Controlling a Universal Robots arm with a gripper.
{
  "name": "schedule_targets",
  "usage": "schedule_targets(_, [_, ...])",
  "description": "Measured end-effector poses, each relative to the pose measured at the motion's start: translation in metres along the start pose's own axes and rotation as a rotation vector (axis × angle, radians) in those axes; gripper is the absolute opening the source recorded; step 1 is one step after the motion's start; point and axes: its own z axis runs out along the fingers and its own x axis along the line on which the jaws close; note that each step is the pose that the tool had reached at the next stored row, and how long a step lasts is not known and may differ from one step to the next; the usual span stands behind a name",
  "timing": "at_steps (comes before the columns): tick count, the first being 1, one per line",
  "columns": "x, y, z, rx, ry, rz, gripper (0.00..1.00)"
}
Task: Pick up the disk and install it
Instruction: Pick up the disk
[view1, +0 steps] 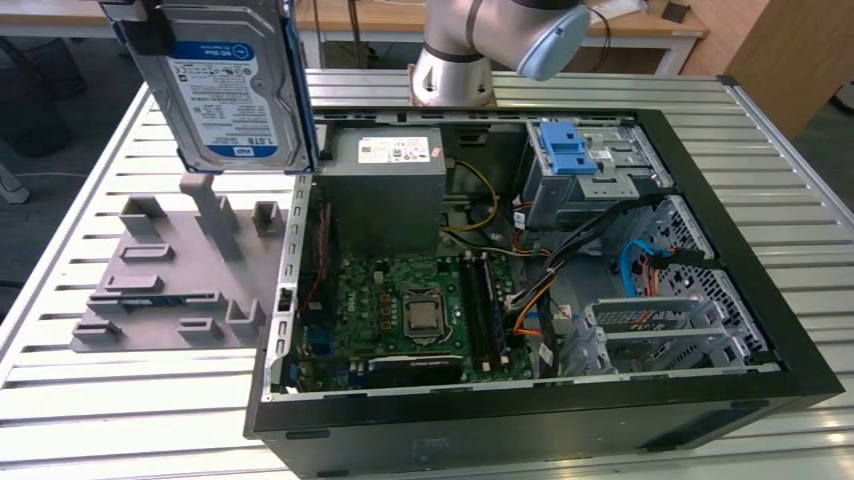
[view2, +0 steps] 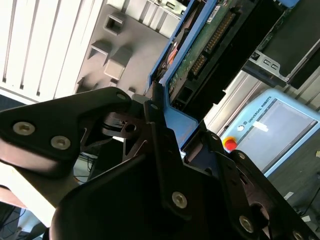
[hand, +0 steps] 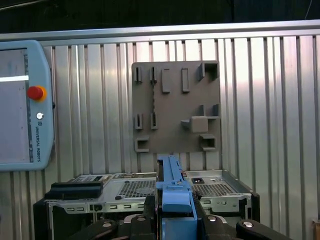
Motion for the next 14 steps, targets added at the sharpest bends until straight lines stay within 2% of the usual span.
schedule_targets(14, [0.0077, -0.0222, 0.0005, 0.0001, 0.0, 0.0, 0.37])
